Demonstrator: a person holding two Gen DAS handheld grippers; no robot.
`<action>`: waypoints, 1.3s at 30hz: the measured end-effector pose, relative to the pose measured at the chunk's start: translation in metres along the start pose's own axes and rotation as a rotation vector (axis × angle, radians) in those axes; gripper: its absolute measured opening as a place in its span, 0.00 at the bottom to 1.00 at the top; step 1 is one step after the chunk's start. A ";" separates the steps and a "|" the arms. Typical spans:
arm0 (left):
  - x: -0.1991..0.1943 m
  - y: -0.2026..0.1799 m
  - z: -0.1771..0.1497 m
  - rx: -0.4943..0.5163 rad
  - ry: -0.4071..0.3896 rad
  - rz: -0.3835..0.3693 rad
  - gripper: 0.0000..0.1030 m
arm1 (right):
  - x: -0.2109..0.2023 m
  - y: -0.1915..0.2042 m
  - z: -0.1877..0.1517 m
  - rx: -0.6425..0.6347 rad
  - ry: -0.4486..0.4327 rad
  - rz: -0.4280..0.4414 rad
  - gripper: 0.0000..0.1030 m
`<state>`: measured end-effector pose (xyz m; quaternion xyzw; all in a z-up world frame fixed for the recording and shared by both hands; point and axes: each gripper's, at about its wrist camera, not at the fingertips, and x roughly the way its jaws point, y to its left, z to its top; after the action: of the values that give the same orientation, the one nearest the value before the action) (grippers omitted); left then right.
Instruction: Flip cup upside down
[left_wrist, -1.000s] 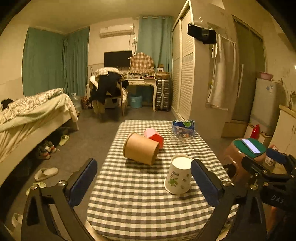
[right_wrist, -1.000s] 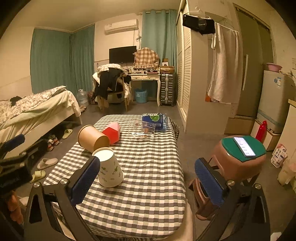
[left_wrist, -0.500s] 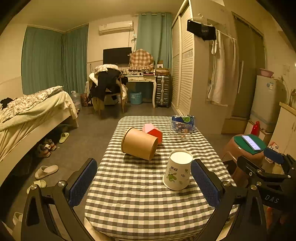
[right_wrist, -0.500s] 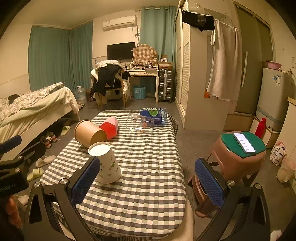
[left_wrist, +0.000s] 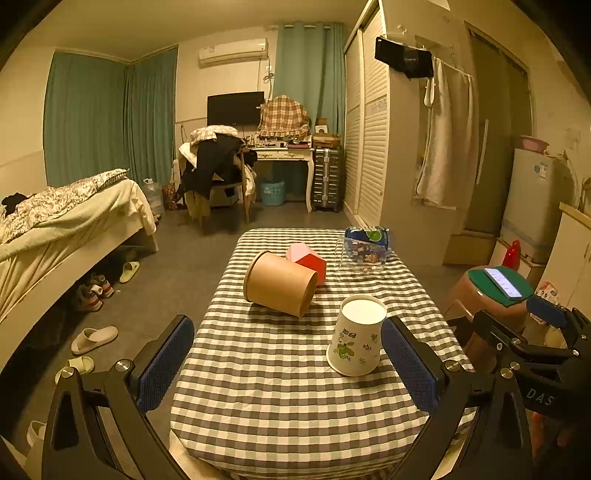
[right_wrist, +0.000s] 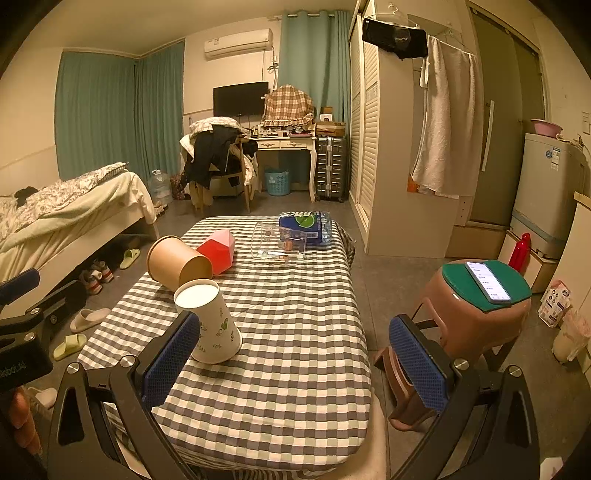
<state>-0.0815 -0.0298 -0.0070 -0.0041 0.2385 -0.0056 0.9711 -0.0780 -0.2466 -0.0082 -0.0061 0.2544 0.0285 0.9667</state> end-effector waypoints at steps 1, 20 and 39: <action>0.000 0.001 0.000 -0.002 0.003 -0.002 1.00 | 0.000 0.000 0.000 0.000 0.000 0.001 1.00; -0.004 0.005 0.000 0.003 0.004 0.004 1.00 | 0.005 0.003 -0.001 -0.009 0.003 0.001 1.00; -0.003 0.006 0.001 0.003 0.008 0.006 1.00 | 0.012 0.004 -0.002 -0.014 0.012 -0.003 1.00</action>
<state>-0.0837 -0.0242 -0.0048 -0.0019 0.2423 -0.0032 0.9702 -0.0686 -0.2418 -0.0154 -0.0135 0.2600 0.0286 0.9651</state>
